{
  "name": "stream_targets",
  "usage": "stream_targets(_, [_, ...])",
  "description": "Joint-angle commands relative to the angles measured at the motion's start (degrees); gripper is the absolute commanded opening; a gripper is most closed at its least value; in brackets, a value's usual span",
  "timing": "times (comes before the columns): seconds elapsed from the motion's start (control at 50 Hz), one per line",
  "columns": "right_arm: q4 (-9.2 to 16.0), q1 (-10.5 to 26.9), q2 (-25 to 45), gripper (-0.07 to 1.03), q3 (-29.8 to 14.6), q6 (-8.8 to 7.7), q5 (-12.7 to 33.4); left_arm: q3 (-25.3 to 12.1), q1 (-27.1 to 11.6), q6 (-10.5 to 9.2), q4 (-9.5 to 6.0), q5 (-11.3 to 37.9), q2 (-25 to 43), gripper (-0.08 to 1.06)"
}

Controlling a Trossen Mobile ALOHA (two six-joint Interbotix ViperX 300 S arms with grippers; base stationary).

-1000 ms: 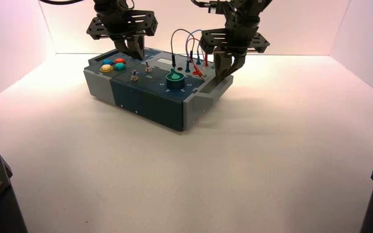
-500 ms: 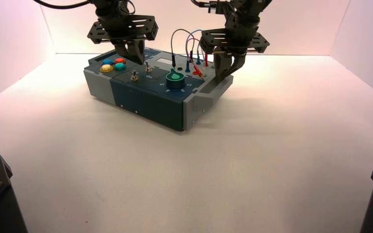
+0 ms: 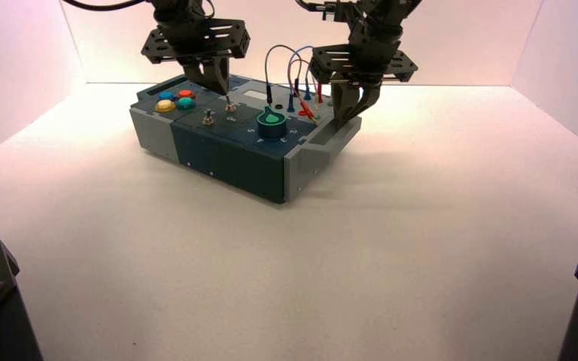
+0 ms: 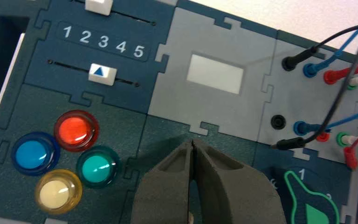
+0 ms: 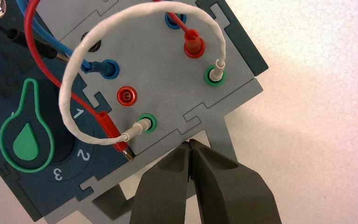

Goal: Flip the top switch on with the left gripper.

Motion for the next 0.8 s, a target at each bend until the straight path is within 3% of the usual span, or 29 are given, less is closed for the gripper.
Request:
stream_targets(0.02, [0.26,0.18,-0.44,-0.02,-1.49,-0.18,-0.44,-1.32,-0.62,-0.18,0.00,-0.18,-0.70,-0.03])
stream_targets(0.8, [0.00,-0.53,-0.35,-0.02,-1.32,-0.09,-0.26,-0.35,2.02,-0.09,0.18,-0.18,-0.26,-0.03])
